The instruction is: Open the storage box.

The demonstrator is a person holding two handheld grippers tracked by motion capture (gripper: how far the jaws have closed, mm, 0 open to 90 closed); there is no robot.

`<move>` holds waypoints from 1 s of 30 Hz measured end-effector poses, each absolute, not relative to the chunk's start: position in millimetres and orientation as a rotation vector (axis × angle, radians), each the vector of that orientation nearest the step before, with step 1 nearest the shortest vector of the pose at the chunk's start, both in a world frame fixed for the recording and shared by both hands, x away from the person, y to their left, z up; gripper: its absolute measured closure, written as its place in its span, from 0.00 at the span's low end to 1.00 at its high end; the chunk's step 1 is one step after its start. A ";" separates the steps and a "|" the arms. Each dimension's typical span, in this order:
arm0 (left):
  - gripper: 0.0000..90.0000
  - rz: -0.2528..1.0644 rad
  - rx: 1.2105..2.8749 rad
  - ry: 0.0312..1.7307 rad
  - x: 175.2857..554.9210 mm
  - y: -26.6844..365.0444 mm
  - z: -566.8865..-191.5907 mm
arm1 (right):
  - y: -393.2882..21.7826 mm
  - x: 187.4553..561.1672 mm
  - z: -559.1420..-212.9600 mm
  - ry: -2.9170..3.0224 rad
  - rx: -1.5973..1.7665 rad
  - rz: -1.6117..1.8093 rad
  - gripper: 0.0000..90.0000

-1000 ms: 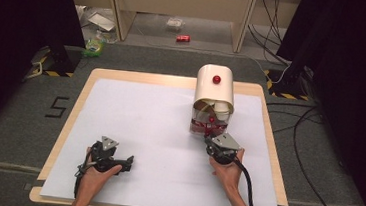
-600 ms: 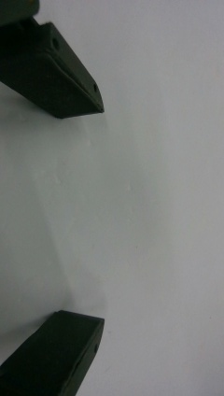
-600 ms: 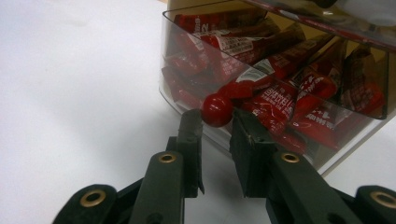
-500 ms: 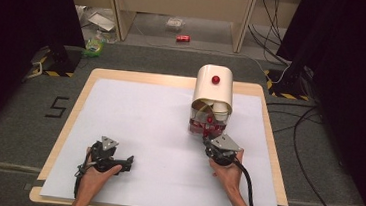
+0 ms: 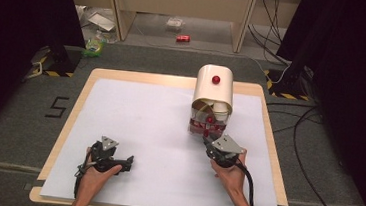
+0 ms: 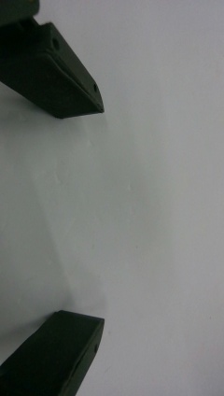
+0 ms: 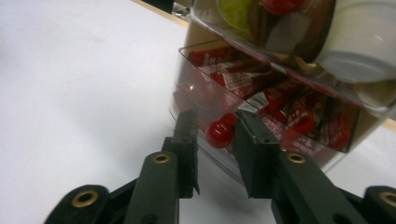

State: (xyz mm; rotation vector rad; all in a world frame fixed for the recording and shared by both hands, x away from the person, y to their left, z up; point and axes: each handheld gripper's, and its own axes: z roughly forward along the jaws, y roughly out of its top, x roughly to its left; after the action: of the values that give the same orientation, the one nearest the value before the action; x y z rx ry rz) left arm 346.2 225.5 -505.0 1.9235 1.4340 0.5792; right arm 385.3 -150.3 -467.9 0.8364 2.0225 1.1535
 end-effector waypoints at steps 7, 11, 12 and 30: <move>0.00 0.580 1.924 1.434 346.3 225.5 -505.0 | -145.0 388.3 -461.3 2.034 0.757 1.157 0.72; 0.00 0.580 1.924 1.434 346.3 225.4 -505.0 | -142.7 394.1 -454.8 2.034 0.712 1.140 0.70; 0.00 0.580 1.924 1.434 346.3 225.4 -505.0 | -141.6 395.4 -453.3 2.037 0.689 1.124 0.69; 0.00 0.578 1.923 1.434 346.2 225.6 -505.0 | -133.8 406.1 -458.3 2.080 0.584 1.017 0.66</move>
State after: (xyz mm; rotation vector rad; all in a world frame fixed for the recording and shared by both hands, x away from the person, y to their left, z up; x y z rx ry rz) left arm 346.2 225.6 -505.0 1.9232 1.4339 0.5780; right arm 406.1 -133.8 -458.3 0.5840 2.0799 1.0165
